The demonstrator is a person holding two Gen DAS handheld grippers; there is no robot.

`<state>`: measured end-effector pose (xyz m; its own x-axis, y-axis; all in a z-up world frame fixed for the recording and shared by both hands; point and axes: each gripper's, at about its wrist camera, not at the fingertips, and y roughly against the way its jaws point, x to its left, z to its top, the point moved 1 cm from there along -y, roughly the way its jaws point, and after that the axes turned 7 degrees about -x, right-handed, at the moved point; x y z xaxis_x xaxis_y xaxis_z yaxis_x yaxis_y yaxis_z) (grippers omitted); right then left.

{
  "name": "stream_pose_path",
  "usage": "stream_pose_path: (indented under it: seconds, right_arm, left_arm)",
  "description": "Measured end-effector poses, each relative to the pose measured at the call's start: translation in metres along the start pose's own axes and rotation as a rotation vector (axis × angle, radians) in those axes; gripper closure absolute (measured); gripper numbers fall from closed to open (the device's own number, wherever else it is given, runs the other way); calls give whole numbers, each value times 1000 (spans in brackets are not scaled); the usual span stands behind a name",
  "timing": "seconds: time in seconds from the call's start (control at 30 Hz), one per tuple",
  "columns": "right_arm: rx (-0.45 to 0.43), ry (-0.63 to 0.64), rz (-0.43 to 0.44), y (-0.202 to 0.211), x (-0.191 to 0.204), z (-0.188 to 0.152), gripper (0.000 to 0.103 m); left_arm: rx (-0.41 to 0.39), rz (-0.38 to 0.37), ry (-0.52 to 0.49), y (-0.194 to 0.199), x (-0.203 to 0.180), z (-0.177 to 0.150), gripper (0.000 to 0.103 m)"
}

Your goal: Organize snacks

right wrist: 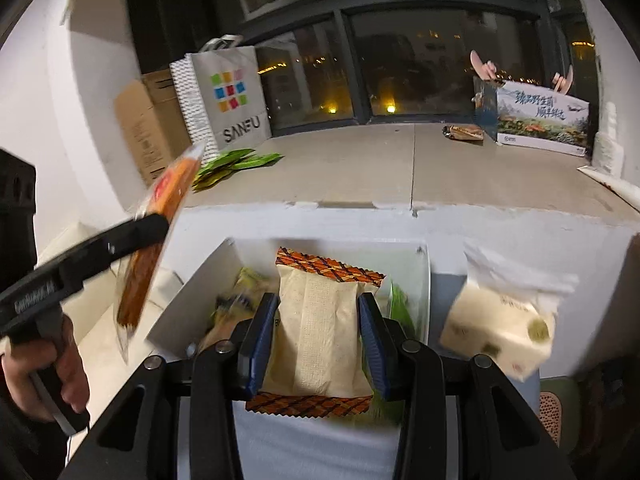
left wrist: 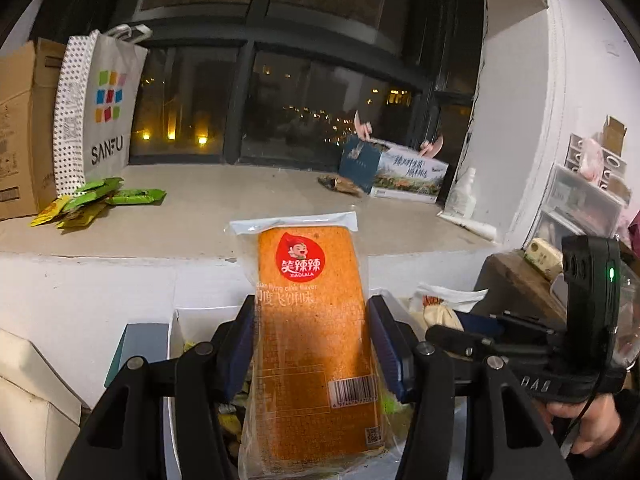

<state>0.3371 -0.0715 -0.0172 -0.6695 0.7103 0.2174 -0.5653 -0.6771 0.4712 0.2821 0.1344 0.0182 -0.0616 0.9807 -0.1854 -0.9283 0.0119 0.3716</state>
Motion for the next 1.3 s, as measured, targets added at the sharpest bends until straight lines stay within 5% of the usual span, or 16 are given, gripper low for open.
stream_pose_path:
  seconds: [0.1, 0.13, 0.17, 0.23, 0.37, 0.63, 0.77, 0.97, 1.3]
  right_arm:
    - [32, -45, 16, -23, -9, 9, 58]
    - [42, -61, 24, -29, -12, 9, 53]
    - [47, -73, 40, -34, -14, 10, 50]
    - [44, -93, 38, -39, -17, 11, 0]
    - [14, -78, 18, -33, -19, 9, 0]
    - [-94, 117, -85, 15, 14, 8, 0]
    - [-179, 248, -180, 53, 44, -4, 0]
    - [-206, 214, -173, 104, 60, -23, 0]
    - [-204, 149, -147, 196, 83, -75, 0]
  left_arm:
    - [7, 20, -4, -21, 7, -7, 17]
    - [6, 28, 6, -23, 11, -8, 0]
    - [5, 21, 31, -23, 16, -9, 0]
    - [15, 4, 73, -22, 24, -14, 0]
    - [-13, 17, 56, 0, 27, -19, 0]
    - [-224, 103, -192, 96, -26, -27, 0]
    - [-229, 95, -149, 129, -35, -36, 0]
    - [-180, 119, -139, 168, -58, -47, 0]
    - [-69, 33, -90, 228, -100, -118, 0]
